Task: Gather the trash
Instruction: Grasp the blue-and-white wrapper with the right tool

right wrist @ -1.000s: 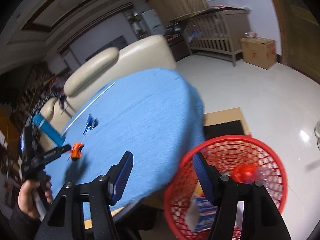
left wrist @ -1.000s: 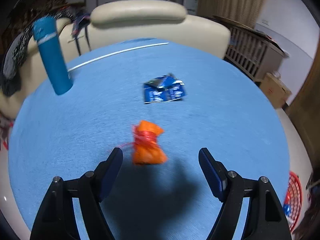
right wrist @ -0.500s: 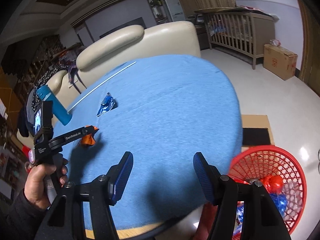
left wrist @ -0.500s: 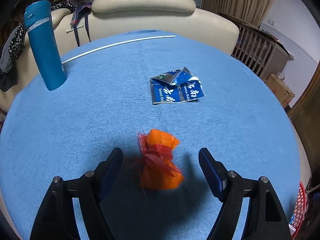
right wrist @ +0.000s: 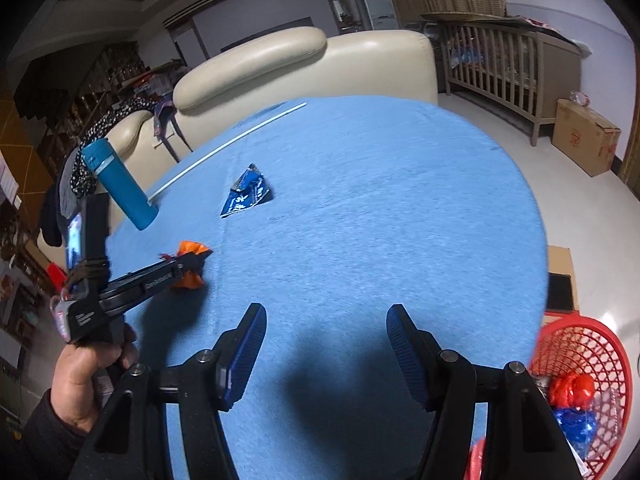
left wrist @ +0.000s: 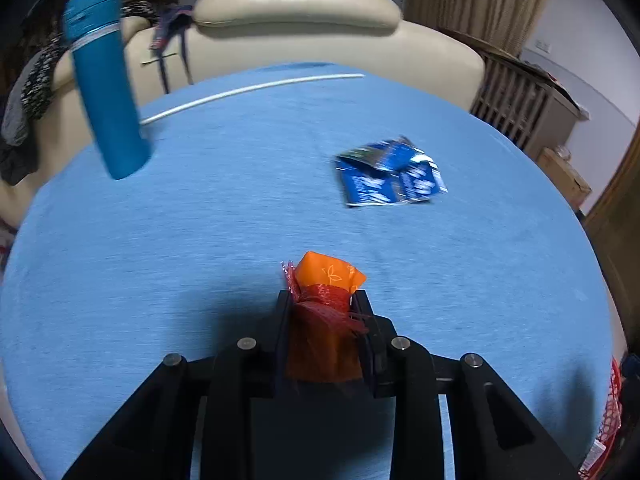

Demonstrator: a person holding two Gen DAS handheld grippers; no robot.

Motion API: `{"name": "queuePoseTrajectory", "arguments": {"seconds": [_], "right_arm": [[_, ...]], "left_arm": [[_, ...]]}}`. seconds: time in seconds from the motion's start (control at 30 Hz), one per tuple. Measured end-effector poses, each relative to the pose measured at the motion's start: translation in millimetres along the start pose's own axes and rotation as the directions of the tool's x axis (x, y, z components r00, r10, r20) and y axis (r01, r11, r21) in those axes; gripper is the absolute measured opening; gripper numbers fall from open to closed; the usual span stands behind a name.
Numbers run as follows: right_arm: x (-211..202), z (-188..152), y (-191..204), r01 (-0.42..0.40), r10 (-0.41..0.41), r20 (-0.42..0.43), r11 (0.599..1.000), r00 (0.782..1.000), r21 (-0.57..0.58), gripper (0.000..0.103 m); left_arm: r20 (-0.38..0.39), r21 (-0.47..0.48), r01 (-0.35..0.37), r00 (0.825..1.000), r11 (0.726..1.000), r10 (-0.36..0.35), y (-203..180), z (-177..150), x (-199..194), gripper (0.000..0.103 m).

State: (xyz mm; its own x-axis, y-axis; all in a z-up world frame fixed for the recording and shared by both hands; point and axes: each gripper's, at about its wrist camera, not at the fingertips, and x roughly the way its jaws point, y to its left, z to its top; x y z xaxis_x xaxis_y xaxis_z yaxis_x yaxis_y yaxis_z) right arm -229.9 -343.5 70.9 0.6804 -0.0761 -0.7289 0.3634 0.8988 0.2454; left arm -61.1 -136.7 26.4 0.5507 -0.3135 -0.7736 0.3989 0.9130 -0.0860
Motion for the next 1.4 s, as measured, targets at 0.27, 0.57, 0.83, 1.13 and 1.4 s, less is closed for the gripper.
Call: {"name": "queuePoseTrajectory", "arguments": {"seconds": [0.27,0.57,0.83,1.13,1.4], "right_arm": [[49.4,21.0,30.9,-0.032,0.031,-0.039,0.999,0.999,-0.032,0.066],[123.5,81.5,60.4,-0.060,0.058,-0.061,0.998,0.996,-0.030,0.066],[184.6,131.5,89.9,-0.076,0.070,-0.109,0.996,0.992,-0.045,0.066],[236.7,152.1,104.8,-0.063,0.054,-0.164,0.997,0.985,-0.050,0.066],[242.2,152.3,121.0,-0.083,0.064,-0.173,0.991,0.983,-0.107,0.031]], "left_arm": [[0.007,-0.042,-0.059,0.998,0.997,0.059,45.9,-15.2,-14.3,0.031],[0.003,-0.034,-0.062,0.998,0.998,0.062,54.1,-27.0,-20.7,0.031],[-0.009,-0.062,-0.033,0.999,0.998,0.033,58.6,-25.9,-18.7,0.031],[-0.016,-0.069,-0.013,1.000,0.998,0.012,60.7,-26.4,-14.6,0.032],[-0.018,-0.064,-0.023,1.000,0.998,0.022,60.0,-25.7,-11.9,0.032]]}}
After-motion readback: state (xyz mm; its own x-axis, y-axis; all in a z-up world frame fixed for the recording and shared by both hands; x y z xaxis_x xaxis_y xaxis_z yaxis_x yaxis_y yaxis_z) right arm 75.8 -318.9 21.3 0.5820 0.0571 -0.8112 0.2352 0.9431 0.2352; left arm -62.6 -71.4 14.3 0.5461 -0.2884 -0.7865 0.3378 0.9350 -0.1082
